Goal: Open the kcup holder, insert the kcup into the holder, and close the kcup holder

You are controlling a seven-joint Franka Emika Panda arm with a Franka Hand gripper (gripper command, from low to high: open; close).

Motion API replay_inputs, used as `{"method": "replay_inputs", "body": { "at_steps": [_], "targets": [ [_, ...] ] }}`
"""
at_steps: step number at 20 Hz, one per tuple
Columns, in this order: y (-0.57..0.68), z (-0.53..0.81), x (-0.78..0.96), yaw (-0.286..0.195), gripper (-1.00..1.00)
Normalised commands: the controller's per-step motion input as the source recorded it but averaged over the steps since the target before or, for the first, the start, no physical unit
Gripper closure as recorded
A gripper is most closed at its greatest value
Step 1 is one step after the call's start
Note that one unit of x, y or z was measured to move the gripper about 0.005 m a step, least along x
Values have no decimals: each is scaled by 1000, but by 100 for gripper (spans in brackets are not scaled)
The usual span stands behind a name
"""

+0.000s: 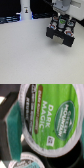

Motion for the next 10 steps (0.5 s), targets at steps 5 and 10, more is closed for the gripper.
{"method": "replay_inputs", "body": {
  "at_steps": [5, 10],
  "targets": [
    [151, 121, 126, 64, -100],
    [76, 359, 167, 116, -100]
  ]
}}
